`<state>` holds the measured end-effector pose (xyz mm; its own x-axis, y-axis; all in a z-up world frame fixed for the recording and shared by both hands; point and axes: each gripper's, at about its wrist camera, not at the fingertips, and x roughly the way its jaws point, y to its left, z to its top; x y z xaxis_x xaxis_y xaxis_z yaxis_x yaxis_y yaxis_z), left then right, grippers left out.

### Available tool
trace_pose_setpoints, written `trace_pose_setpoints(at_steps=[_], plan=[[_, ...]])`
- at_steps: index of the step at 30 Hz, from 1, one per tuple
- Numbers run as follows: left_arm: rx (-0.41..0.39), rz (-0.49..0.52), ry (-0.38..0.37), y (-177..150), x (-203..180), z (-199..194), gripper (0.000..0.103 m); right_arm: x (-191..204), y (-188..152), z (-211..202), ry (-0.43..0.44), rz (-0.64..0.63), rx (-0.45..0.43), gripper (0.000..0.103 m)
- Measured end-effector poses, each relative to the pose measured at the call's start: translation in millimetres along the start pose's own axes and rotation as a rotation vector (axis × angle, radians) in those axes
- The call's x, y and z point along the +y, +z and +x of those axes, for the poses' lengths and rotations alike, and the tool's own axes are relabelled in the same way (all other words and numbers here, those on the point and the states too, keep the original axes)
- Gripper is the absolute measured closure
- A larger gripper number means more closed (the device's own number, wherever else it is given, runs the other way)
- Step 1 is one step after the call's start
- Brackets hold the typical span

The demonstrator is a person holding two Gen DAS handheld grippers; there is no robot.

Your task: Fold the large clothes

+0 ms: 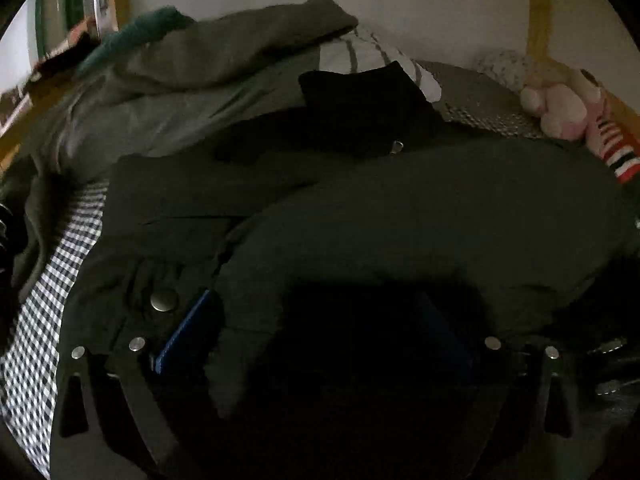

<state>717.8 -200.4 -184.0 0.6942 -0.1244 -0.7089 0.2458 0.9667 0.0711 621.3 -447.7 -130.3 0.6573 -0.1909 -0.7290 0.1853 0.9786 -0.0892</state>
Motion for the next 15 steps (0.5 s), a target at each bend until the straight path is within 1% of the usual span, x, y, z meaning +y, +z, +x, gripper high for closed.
trace_pose_setpoints(at_steps=[2,3,4,5,6,7,8,11,13,15], plan=[[0.01,-0.007,-0.01,1.8,1.4,5.7,0.006,-4.1,7.8,-14.4,-0.053,0.012,-0.052,0.004],[0.013,-0.011,-0.014,1.3,2.4,7.8,0.006,-8.6,13.2,-11.4,-0.058,0.043,-0.028,0.004],[0.012,-0.014,-0.015,0.7,3.1,5.5,0.006,-12.2,15.7,-2.2,-0.044,0.069,0.019,0.004],[0.011,-0.012,-0.009,0.8,3.4,7.8,0.005,-15.9,14.5,20.6,-0.016,0.095,0.119,0.004],[0.011,-0.01,-0.006,0.3,0.3,6.2,0.005,-14.5,9.1,40.8,-0.024,0.078,0.171,0.003],[0.013,-0.008,-0.001,1.1,-0.2,6.7,0.005,-10.6,4.2,47.3,-0.031,0.041,0.134,0.003],[0.013,-0.007,0.003,1.1,-3.4,5.0,0.005,-8.4,2.1,51.7,-0.039,0.033,0.125,0.003],[0.022,-0.007,0.006,1.0,-2.5,11.3,0.005,-10.1,5.4,54.2,-0.033,0.038,0.148,0.003],[0.026,0.001,0.016,1.1,-3.2,11.5,0.005,-9.8,6.7,50.6,-0.037,0.029,0.146,0.003],[0.028,0.007,0.018,-1.1,-3.6,8.7,0.005,-11.3,0.7,34.5,-0.029,0.002,0.098,0.003]])
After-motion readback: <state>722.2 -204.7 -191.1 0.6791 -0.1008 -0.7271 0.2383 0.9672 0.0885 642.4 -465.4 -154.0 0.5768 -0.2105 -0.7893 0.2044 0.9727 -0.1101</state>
